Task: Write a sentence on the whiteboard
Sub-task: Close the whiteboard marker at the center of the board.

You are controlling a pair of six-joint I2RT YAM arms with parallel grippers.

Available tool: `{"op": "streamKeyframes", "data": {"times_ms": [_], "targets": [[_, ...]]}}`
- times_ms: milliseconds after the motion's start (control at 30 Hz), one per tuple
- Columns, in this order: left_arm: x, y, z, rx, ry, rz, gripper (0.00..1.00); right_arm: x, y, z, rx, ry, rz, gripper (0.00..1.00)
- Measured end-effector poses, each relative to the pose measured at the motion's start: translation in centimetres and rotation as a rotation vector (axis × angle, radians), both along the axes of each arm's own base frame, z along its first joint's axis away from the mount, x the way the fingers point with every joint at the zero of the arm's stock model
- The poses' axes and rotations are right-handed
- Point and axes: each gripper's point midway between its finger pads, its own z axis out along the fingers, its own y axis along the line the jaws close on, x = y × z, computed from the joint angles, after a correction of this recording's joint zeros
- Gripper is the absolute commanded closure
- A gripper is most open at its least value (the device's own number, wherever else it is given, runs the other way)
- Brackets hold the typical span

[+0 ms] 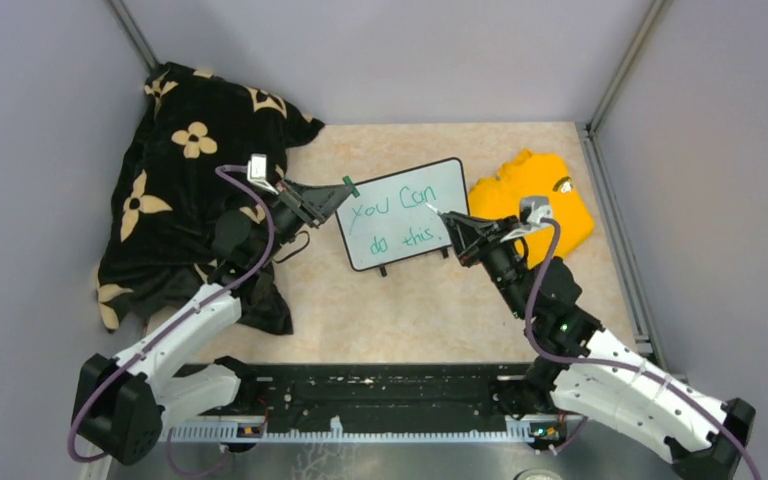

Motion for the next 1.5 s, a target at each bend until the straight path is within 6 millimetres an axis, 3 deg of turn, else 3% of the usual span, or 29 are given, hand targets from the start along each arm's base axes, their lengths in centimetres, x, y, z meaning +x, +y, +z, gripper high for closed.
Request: {"op": "streamKeyframes", "data": {"times_ms": [133, 367, 467, 600, 767, 967, 1067, 1333, 1500], "targets": [[-0.6, -0.2, -0.9, -0.111, 0.082, -0.055, 1.0, -2.8, 3.0, 2.6, 0.007, -0.112, 0.08, 1.0], [-2.0, 0.7, 2.6, -0.328, 0.108, -0.13, 1.0, -7.5, 7.5, 7.8, -0.045, -0.351, 0.118, 1.0], [-2.4, 1.0, 3.9, -0.402, 0.124, -0.165, 1.0, -9.0, 8.9, 8.8, -0.09, -0.454, 0.084, 1.0], [-3.2, 1.3, 5.7, -0.474, 0.115, -0.21, 1.0, -9.9, 10.8, 8.7, -0.177, -0.543, 0.022, 1.0], [-4.3, 1.8, 7.3, -0.504, 0.08, -0.24, 1.0, -9.7, 10.6, 9.8, -0.166, -0.553, -0.03, 1.0], [-7.9, 3.9, 10.5, -0.517, -0.047, -0.226, 1.0, -9.6, 9.5, 11.8, -0.046, -0.509, -0.024, 1.0], [-8.8, 4.5, 11.3, -0.52, -0.086, -0.216, 1.0, -9.7, 9.5, 12.1, -0.013, -0.489, -0.007, 1.0], [-6.9, 3.2, 9.9, -0.476, -0.017, -0.201, 1.0, -9.8, 10.3, 11.5, -0.022, -0.468, 0.027, 1.0], [-6.7, 2.3, 10.9, -0.451, -0.028, -0.236, 1.0, -9.9, 10.7, 11.1, -0.048, -0.471, 0.036, 1.0]]}}
